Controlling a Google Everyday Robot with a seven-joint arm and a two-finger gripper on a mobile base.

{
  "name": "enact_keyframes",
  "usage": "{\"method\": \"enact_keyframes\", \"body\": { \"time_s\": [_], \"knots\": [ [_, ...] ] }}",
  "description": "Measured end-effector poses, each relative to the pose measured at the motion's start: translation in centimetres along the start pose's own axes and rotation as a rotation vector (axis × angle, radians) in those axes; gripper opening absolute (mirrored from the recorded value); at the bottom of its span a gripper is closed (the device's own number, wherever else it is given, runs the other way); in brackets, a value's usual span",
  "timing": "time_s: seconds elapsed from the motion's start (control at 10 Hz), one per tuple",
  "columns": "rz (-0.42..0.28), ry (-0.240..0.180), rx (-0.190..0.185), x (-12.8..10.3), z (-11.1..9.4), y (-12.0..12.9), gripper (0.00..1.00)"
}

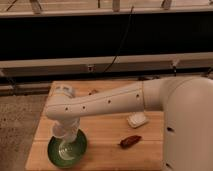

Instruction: Place the ceramic cup in the ceramic bowl

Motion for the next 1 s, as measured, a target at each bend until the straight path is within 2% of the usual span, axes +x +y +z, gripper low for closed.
{"method": "enact_keyframes", "body": {
  "time_s": [1.0],
  "knots": [
    [-0.010,0.003,-0.004,-0.01,-0.07,0.10,0.03]
  ]
}}
